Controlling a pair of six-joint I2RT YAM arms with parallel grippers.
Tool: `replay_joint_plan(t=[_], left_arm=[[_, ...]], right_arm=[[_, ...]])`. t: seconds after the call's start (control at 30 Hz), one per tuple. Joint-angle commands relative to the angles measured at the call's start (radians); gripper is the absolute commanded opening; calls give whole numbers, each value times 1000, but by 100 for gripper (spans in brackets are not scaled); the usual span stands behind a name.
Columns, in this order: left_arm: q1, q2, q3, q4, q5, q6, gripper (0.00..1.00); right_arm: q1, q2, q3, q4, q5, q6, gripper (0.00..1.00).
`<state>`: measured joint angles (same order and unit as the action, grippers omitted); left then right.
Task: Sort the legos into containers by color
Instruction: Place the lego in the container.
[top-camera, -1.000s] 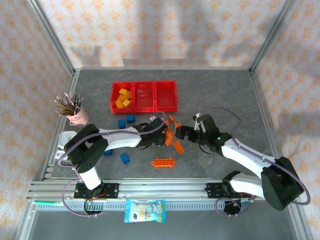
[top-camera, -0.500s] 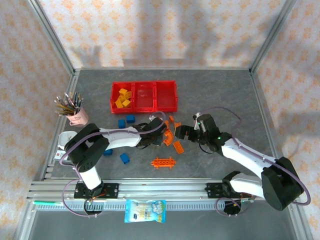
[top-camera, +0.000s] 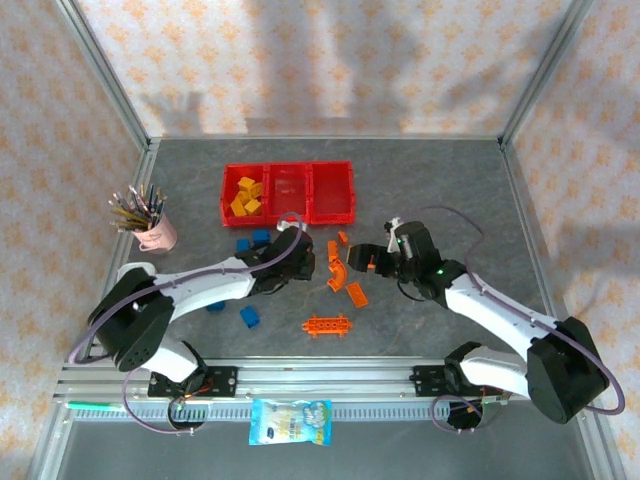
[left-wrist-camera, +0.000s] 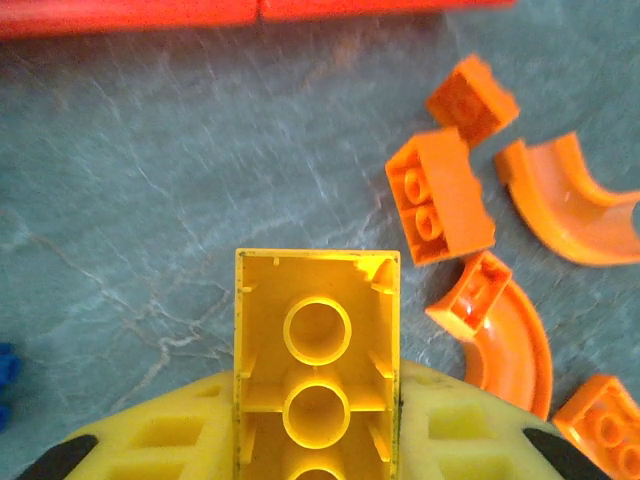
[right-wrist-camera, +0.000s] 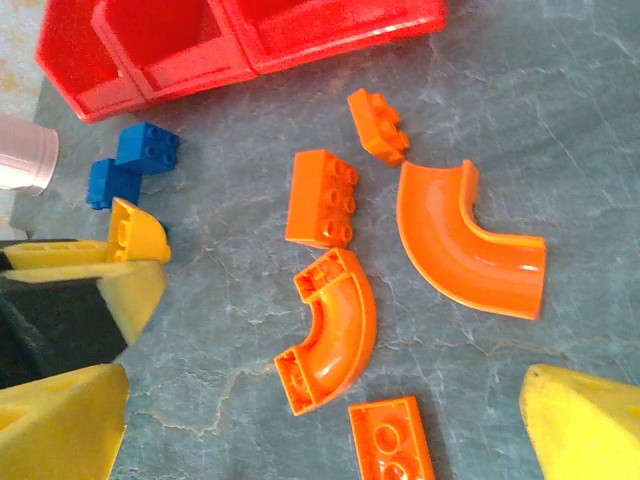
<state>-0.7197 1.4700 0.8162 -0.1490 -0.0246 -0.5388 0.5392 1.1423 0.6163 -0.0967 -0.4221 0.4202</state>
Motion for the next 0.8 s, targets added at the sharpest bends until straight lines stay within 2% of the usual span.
replay_joint_plan(t=[0.0,0.13,0.27,0.53,0.77], left_arm=[[43,-65,6,-38,-55,-40,18],[123,-93,56,-70,-115,-41,18],[218,-54,132,-87,-152,-28,18],[374,159,330,-80,-187,25,18],[459,358,539,-124,-237,54,18]], right_arm=[[-4,25,53,35,-44,-31,100],[12,81,97,74,-36,-38,100],[27,150,149,108,-20,-37,100],[28,259,227,160,1,-34,100],[27,298,264,154,15,-44,100]])
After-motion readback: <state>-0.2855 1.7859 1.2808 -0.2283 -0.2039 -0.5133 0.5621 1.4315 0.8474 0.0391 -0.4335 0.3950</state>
